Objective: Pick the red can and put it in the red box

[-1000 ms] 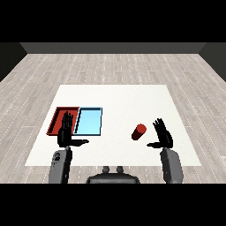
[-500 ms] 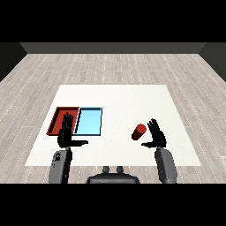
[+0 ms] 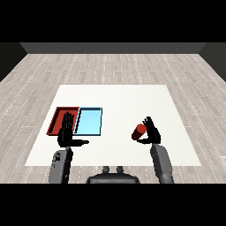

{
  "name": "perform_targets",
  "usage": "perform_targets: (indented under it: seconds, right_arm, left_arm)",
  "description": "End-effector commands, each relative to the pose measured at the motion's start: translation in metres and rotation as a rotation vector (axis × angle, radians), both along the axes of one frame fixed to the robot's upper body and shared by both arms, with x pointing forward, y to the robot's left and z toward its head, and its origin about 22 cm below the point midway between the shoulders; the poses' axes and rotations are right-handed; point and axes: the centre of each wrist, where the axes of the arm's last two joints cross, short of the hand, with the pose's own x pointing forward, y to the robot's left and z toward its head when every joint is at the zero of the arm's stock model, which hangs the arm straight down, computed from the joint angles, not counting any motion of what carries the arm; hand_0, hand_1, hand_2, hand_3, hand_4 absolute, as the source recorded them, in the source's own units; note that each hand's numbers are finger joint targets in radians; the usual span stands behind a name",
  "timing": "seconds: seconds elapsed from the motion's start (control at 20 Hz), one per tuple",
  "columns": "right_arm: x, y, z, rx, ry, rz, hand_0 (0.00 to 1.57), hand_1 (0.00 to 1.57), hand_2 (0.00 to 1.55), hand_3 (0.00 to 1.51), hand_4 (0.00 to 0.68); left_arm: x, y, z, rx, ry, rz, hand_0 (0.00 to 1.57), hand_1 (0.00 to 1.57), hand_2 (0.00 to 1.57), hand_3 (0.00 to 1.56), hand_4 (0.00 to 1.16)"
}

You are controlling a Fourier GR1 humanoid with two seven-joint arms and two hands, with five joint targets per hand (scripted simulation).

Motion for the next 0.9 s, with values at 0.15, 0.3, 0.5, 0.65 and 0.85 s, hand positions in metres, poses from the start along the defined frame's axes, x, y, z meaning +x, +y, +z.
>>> perform_targets:
  seconds: [0.15,0.3,0.5,0.65,0.85]
  right_arm:
    - [0.010,-0.025,-0.007,0.011,0.026,-0.016,0.00,0.00,0.00,0.00,0.000]
    - [-0.008,0.003,-0.003,-0.001,0.045,-0.017,0.00,0.00,0.00,0.00,0.000]
    - [0.011,0.011,0.010,-0.009,0.075,-0.021,0.00,0.00,0.00,0.00,0.000]
    - [-0.002,0.005,-0.027,-0.013,0.050,-0.001,0.00,0.00,0.00,0.00,0.000]
    - [-0.001,0.033,-0.015,-0.023,0.037,0.004,0.00,0.00,0.00,0.00,0.000]
  left_arm:
    - [-0.001,0.015,0.008,-0.005,-0.004,-0.017,0.00,0.00,0.00,0.00,0.00]
    - [0.001,-0.005,-0.018,0.017,-0.009,0.004,0.00,0.00,0.00,0.00,0.00]
    - [-0.003,-0.003,0.005,0.005,0.018,-0.018,0.00,0.00,0.00,0.00,0.00]
    - [-0.005,0.018,0.018,0.000,0.014,0.011,0.00,0.00,0.00,0.00,0.00]
    - [-0.020,0.013,0.004,0.024,0.004,-0.002,0.00,0.00,0.00,0.00,0.00]
